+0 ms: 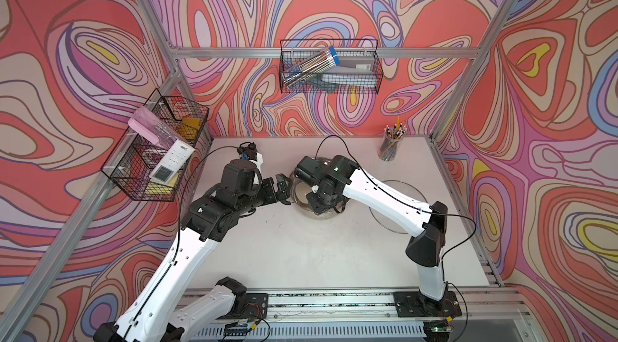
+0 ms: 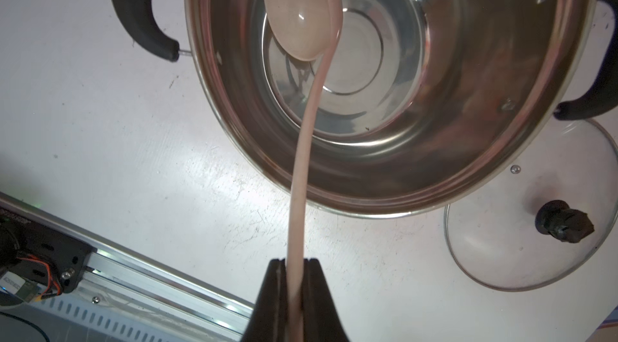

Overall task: Stir the soup with a spoon
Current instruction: Stir the soup in the pan with a stick.

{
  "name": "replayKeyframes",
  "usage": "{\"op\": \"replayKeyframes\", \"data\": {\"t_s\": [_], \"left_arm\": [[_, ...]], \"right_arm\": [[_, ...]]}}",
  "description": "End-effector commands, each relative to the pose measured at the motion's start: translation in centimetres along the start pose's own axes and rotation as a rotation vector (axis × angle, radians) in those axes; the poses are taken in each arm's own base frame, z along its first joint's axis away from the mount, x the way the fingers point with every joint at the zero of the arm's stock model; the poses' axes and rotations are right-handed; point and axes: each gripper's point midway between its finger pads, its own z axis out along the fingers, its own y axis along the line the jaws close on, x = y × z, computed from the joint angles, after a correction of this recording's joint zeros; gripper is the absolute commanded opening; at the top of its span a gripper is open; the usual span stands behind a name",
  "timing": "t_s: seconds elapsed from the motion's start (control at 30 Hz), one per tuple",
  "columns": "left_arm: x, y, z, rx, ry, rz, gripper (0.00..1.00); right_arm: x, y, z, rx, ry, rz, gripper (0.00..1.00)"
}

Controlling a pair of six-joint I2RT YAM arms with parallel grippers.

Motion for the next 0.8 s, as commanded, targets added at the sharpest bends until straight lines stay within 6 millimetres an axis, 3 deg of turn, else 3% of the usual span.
{"op": "replayKeyframes", "data": {"t_s": [0.0, 0.37, 0.77], "left_arm": [[-0.9, -0.7, -0.1, 0.032, -0.056, 0.058, 0.99], [-1.4, -4.4, -0.7, 0.231, -0.099, 0.250, 0.99], [-0.6, -6.7, -1.5, 0.385, -0.109, 0.376, 0.99]], "right_arm": [[1.3, -0.9, -2.0, -0.015, -0.025, 0.042, 0.00], [4.4, -5.2, -2.2, 0.111, 0.027, 0.110, 0.00], [0.7, -9.3, -1.7, 0.143, -0.017, 0.176, 0.00]]}}
